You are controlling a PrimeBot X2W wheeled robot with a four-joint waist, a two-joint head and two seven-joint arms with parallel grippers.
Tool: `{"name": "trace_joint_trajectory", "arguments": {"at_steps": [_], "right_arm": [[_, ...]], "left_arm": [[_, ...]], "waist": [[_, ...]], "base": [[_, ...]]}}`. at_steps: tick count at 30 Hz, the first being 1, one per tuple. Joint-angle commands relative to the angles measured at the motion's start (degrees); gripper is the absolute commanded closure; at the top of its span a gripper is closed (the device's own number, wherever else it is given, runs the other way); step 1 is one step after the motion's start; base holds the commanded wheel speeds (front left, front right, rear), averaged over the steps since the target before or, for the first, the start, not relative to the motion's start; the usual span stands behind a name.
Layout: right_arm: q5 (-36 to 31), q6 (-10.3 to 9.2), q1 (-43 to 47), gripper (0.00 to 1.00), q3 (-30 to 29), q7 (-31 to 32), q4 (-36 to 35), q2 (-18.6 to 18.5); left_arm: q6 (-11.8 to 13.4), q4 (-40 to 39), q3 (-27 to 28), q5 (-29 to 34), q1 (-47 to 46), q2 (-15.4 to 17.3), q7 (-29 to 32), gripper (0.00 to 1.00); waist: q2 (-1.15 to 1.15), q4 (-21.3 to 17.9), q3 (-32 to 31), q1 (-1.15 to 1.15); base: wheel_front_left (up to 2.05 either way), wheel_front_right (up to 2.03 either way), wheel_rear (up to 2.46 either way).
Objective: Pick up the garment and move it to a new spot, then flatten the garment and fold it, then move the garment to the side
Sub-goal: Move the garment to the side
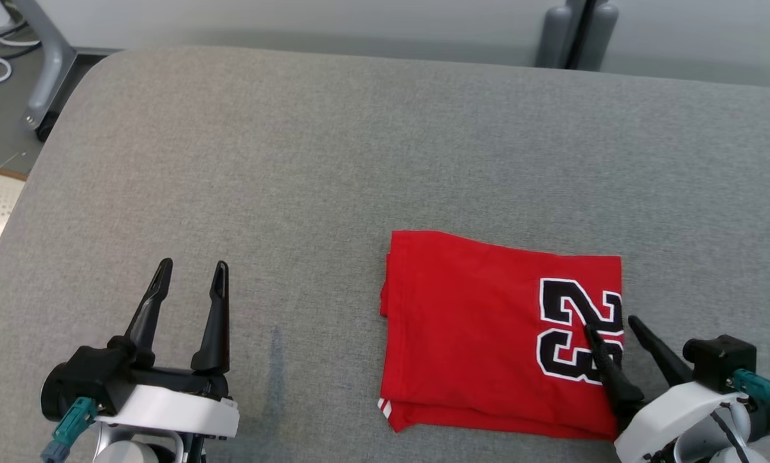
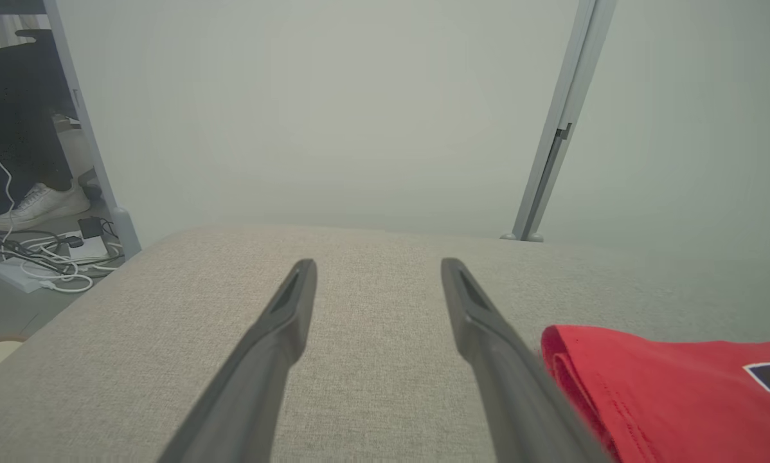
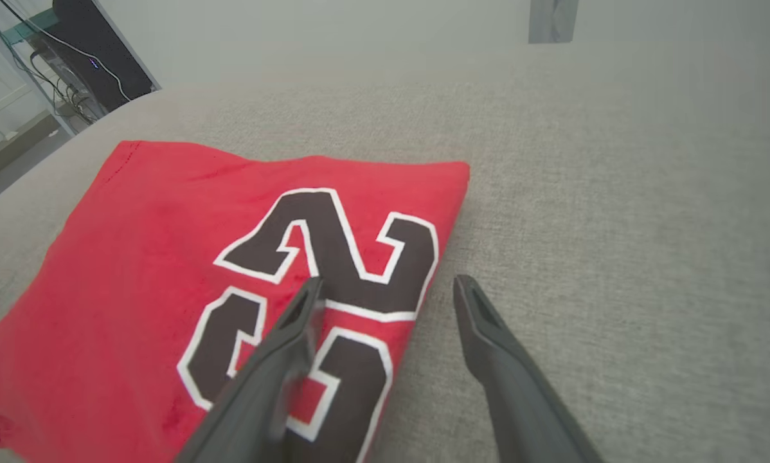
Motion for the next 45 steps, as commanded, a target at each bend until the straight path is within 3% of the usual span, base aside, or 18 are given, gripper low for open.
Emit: {"name": "trace_joint_trajectory", "arguments": {"at_steps": [1,7,8,9,10,18,34,41,45], "right_arm": [[0.9,0.00,-0.6,0.00,0.7,0.8,2.3,-0.6],[2.6,0.00,-1.0,0.00,2.7,3.7,6.3,-0.9],[3.0,0.00,-1.2,0.12,3.0,4.2,6.6,-0.9],[3.2,0.00,-1.4,0.77,3.3,4.4,6.8,-1.0],[3.5,0.00,-1.7,1.00,3.5,4.4,6.8,-1.1],[3.1,-0.01,-4.9,1.00,4.1,3.7,4.6,-4.0],[0.6,-0.01,-15.1,1.00,2.3,4.8,-2.8,-17.5],[0.8,-0.01,-16.9,1.00,0.4,4.0,-3.3,-20.9],[0.7,-0.01,-20.1,1.00,0.3,1.8,-2.1,-20.8]], "left_arm": [[-0.5,0.6,0.2,0.4,-1.5,-0.3,-0.5,0.00],[-1.1,1.6,0.8,0.6,-2.6,-0.9,-0.8,0.00],[-1.1,1.7,1.0,0.7,-2.5,-0.9,-0.8,0.00],[-1.2,1.9,1.1,0.8,-2.4,-0.9,-0.8,0.00],[-1.3,2.0,1.2,0.9,-2.5,-0.9,-0.8,0.00],[-1.5,1.5,2.3,1.5,-2.3,-0.4,-0.9,0.00],[-2.1,-4.2,2.4,4.1,-7.4,2.9,1.0,0.00],[-2.3,-6.5,1.8,5.1,-9.9,4.8,4.0,0.00],[-1.8,-8.8,2.5,6.2,-10.4,7.1,6.6,0.00]], "waist": [[0.00,1.3,1.3,0.00],[0.00,1.6,1.8,0.00],[0.00,1.5,1.8,0.00],[0.00,1.4,1.9,0.00],[0.00,1.2,1.9,0.00],[0.00,-2.4,2.1,0.00],[0.00,-19.5,12.0,0.00],[0.00,-24.4,15.0,0.00],[0.00,-28.1,16.5,0.00]], "base": [[0.00,0.00,0.00],[0.00,0.00,0.00],[0.00,0.00,0.00],[0.00,0.00,0.00],[0.00,0.00,0.00],[0.00,0.00,0.00],[0.00,0.00,0.00],[0.00,0.00,0.00],[0.00,0.00,0.00]]}}
